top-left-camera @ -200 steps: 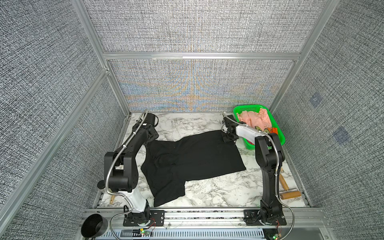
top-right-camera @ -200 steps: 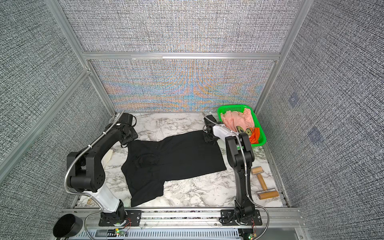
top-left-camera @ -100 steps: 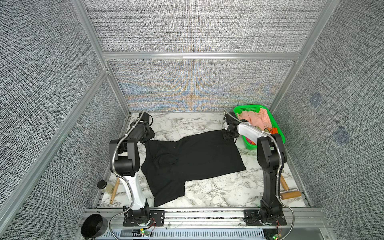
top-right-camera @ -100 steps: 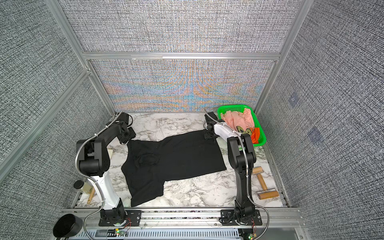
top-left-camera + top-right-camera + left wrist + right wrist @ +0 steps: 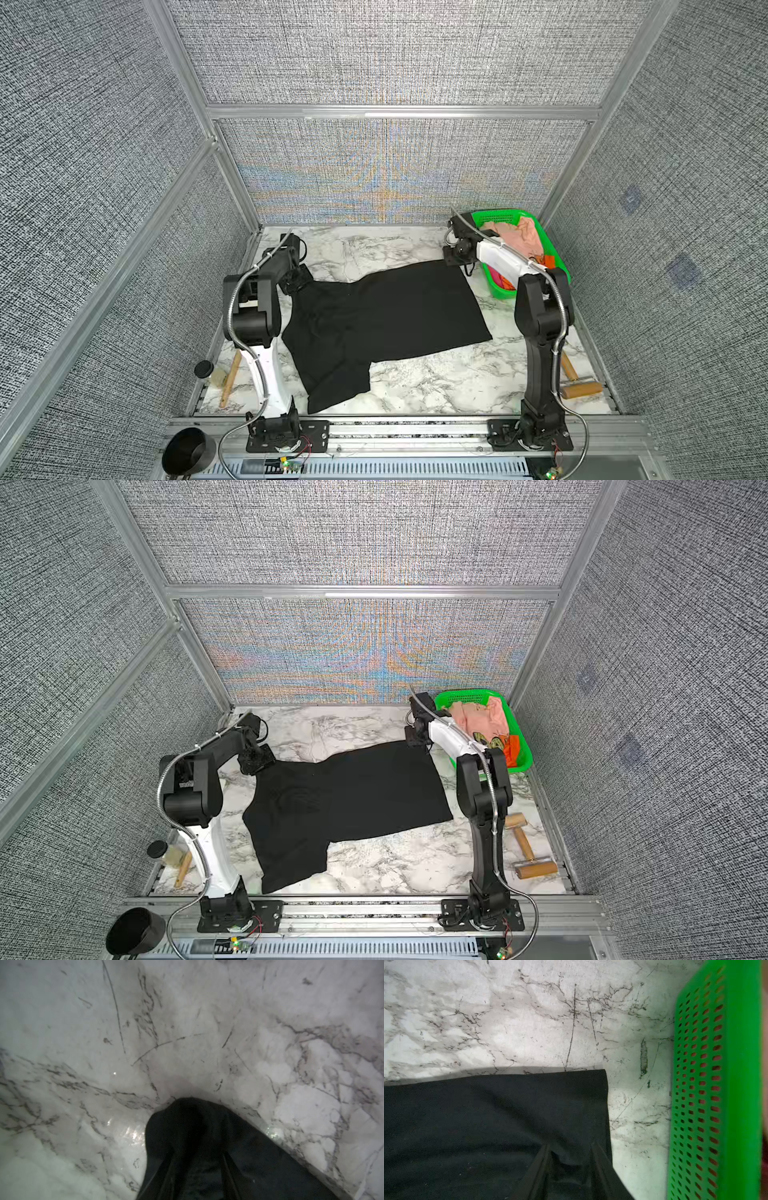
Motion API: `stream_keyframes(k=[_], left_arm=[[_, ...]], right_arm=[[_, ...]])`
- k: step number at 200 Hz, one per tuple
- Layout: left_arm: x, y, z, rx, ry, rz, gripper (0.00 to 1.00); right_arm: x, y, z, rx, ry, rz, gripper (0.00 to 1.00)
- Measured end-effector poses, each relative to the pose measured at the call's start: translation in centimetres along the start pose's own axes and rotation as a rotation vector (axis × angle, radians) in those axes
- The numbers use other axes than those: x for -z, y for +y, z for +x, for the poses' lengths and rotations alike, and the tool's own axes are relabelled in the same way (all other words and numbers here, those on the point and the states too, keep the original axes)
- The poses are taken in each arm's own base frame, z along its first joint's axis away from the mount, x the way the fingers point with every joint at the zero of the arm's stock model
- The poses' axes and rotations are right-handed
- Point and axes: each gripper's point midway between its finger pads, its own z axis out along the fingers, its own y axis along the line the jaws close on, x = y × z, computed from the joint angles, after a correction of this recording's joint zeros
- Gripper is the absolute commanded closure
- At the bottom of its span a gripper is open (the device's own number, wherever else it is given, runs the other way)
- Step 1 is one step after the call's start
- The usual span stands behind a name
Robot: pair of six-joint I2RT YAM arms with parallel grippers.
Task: Fold and stack t-shirts
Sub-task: Move the T-shirt to the top-center of the table.
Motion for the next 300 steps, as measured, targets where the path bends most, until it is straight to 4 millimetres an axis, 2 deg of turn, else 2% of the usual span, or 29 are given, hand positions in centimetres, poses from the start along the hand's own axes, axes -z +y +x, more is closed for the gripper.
stream_keyframes(k=[36,54,90,127,169,192,213,258,289,300], left_arm=[[-0.2,-0.1,0.1,0.005,0.007,0.014,0.78],[-0.2,-0.1,-0.1,0.008,0.004,0.019,0.8],[0.5,-0.8,-2.1,0.018,-0.044,0.044,0.88],[0.1,-1.1,-2.7,0.022,-0.047,0.055,0.97],[-0.3,-0.7,-3.8,0.067,-0.067,0.078,0.99],[-0.4,-0.4,-5.3,0.109,-0.091,0.099,0.99],[-0.2,-0.9,-7.5,0.13,-0.127,0.136,0.99],[-0.8,-4.9,-12.5,0.116,-0.171,0.271,0.99],[-1.2,-6.5,-14.5,0.105,-0.184,0.32,0.97],[-1.3,-7.0,-15.0,0.099,-0.185,0.334,0.93]], right_arm=[[-1.5,0.1,0.8,0.017,0.036,0.003,0.63],[-2.6,0.3,1.4,0.03,0.061,-0.011,0.63],[-4.0,0.5,1.9,0.035,0.091,-0.039,0.63],[-5.9,-1.3,2.3,-0.018,0.133,-0.02,0.63],[-6.8,-2.2,2.2,-0.027,0.148,0.014,0.63],[-7.0,-2.5,2.3,-0.027,0.157,0.026,0.63],[-7.1,-2.8,2.3,-0.041,0.158,0.031,0.63],[-6.8,-3.7,2.1,-0.111,0.153,0.04,0.62],[-7.0,-3.8,1.5,-0.16,0.162,0.038,0.62],[-7.2,-3.9,1.0,-0.177,0.156,0.038,0.62]])
